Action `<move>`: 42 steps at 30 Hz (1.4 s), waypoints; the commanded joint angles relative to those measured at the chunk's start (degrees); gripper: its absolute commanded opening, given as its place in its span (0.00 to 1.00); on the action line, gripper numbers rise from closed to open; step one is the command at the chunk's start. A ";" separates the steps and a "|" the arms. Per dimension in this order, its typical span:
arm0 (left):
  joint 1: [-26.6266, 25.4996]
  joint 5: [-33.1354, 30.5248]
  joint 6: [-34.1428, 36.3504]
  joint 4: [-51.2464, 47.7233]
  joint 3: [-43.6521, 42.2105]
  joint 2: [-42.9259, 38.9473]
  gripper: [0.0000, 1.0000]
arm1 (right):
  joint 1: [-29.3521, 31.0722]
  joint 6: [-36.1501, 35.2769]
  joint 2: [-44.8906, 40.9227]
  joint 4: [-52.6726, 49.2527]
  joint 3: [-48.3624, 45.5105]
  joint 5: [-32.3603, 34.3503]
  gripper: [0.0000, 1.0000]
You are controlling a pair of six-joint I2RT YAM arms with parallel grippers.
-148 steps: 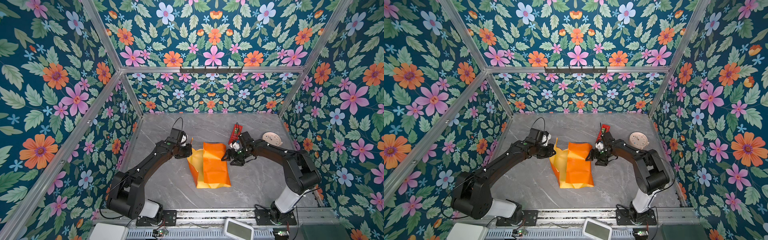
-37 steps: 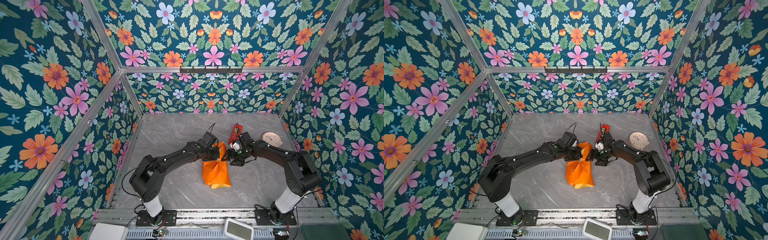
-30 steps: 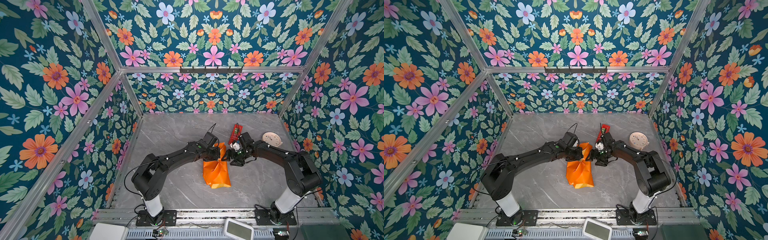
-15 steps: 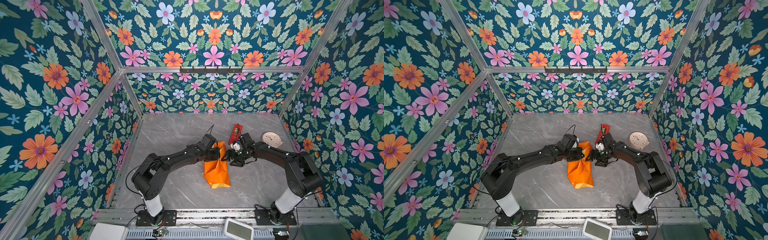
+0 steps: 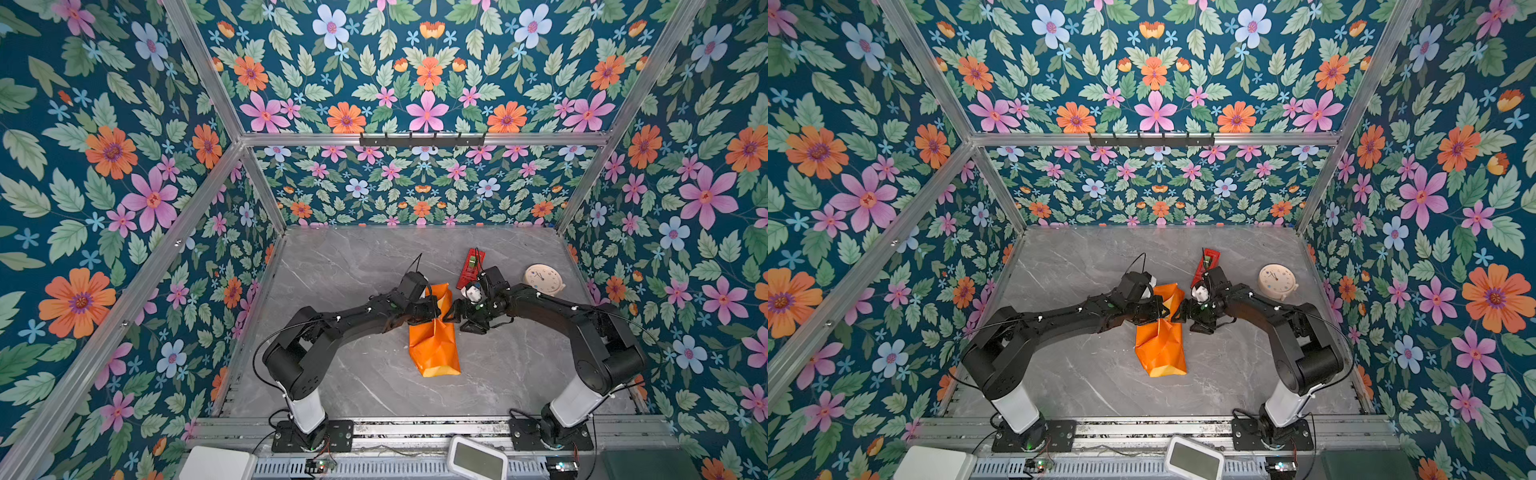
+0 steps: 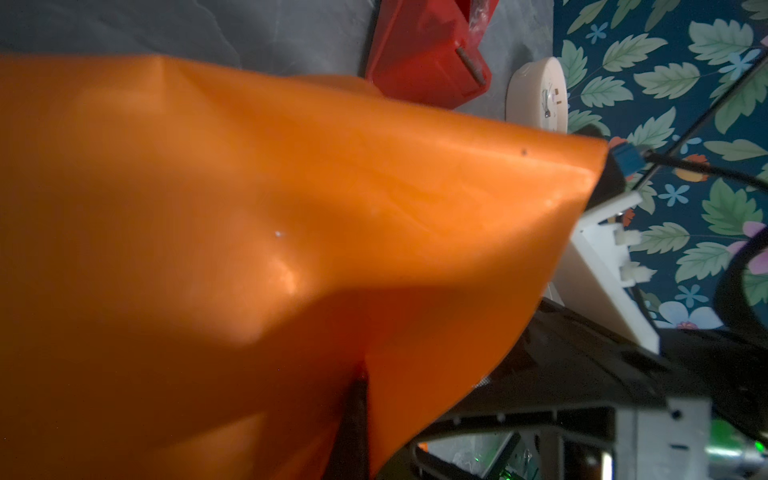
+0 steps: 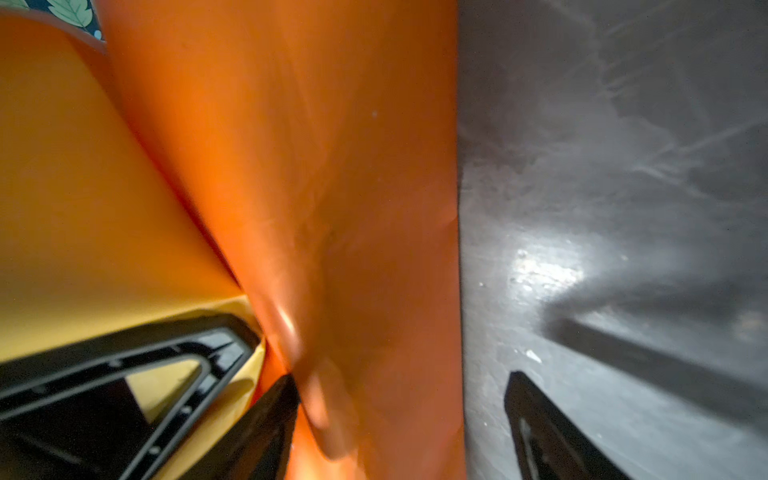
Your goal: Wrap the gift box in paper
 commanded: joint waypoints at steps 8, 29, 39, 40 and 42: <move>-0.29 -0.04 -1.93 4.51 -6.23 0.12 0.00 | 0.33 -0.54 0.46 -9.42 0.43 11.18 0.79; 0.39 -1.70 0.73 -5.85 -6.96 -0.44 0.00 | -1.05 -1.03 -1.61 -11.05 5.99 7.30 0.80; 0.55 -1.67 1.26 -6.44 -6.26 -0.32 0.00 | -1.43 -0.32 -3.50 -7.61 3.23 2.70 0.80; 0.55 -1.66 1.33 -6.55 -6.09 -0.23 0.00 | -1.43 -0.20 -3.49 -7.29 2.93 2.32 0.80; 0.57 -1.66 1.43 -6.66 -5.82 -0.18 0.00 | -1.43 -0.01 -3.51 -6.57 2.22 1.81 0.80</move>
